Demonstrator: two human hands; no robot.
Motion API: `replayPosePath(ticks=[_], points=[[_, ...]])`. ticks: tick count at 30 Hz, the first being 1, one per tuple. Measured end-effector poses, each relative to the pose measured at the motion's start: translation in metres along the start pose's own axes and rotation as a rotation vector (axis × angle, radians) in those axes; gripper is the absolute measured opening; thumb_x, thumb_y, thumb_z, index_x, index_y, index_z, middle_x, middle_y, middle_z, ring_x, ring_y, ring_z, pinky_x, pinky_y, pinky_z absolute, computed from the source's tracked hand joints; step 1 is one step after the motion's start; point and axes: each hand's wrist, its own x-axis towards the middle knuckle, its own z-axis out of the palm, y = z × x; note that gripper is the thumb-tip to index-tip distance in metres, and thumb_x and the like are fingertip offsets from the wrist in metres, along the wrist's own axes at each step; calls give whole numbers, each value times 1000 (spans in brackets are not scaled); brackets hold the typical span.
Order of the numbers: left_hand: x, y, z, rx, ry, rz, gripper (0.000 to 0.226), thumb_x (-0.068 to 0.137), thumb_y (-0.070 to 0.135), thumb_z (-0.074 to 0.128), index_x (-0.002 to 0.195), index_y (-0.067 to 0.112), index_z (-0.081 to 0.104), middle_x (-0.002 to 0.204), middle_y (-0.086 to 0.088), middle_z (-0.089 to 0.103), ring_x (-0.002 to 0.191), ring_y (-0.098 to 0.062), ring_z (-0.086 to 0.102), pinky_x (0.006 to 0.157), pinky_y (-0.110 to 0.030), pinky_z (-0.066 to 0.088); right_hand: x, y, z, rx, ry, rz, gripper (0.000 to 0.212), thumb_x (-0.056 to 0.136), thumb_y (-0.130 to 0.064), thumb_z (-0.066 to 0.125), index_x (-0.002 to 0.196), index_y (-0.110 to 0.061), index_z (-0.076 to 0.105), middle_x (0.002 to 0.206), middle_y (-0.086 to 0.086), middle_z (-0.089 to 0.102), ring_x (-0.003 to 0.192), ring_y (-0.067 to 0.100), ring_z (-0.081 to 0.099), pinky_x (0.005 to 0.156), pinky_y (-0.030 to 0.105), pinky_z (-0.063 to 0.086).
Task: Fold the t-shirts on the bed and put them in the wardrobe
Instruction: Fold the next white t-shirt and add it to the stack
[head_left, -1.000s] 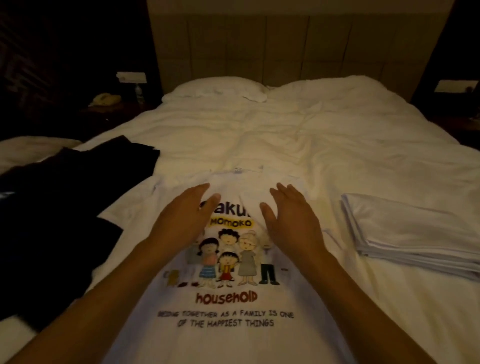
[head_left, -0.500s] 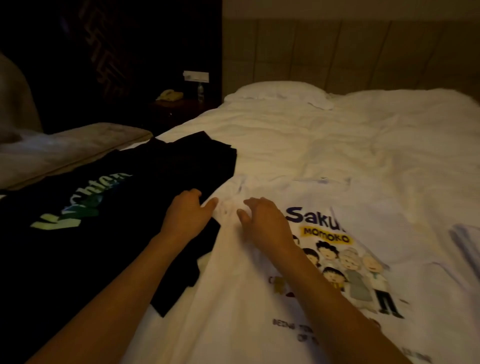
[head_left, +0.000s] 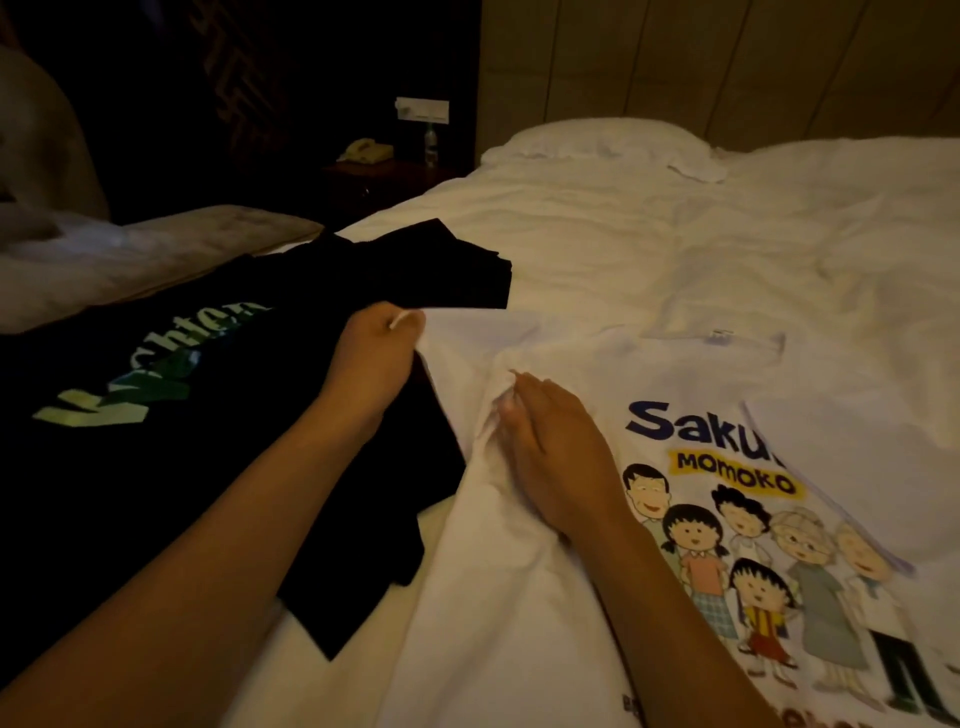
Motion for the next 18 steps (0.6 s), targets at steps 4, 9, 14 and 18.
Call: replayPosePath(ticks=[4, 9, 14, 18], points=[[31, 28, -7, -27, 113, -4, 31, 103, 27, 45, 81, 10, 57, 86, -8, 62, 85, -24, 61, 82, -35, 48, 0, -4, -4, 14, -69, -5, 64, 94, -56, 16, 152, -31, 32, 157, -7, 33, 145, 11, 24, 116, 22, 12], [61, 20, -11, -130, 75, -254, 32, 103, 35, 47, 117, 10, 60, 114, -8, 60, 109, -27, 56, 94, -33, 44, 1, -4, 1, -33, -177, -85, 72, 90, -65, 10, 151, -34, 33, 159, -10, 28, 148, 8, 17, 120, 23, 6], [45, -8, -20, -174, -102, -320, 31, 99, 35, 57, 117, 11, 64, 121, -5, 62, 116, -29, 59, 92, -34, 47, 1, -2, 5, -25, -199, -76, 76, 87, -67, 8, 149, -35, 36, 157, -13, 32, 146, 4, 20, 121, 25, 9], [31, -34, -19, -84, -109, -201, 19, 96, 10, 61, 113, 3, 65, 103, -10, 66, 95, -28, 67, 73, -28, 50, 0, -4, 4, 78, -113, -40, 76, 85, -66, 11, 145, -33, 44, 151, -12, 41, 142, 4, 28, 118, 21, 13]])
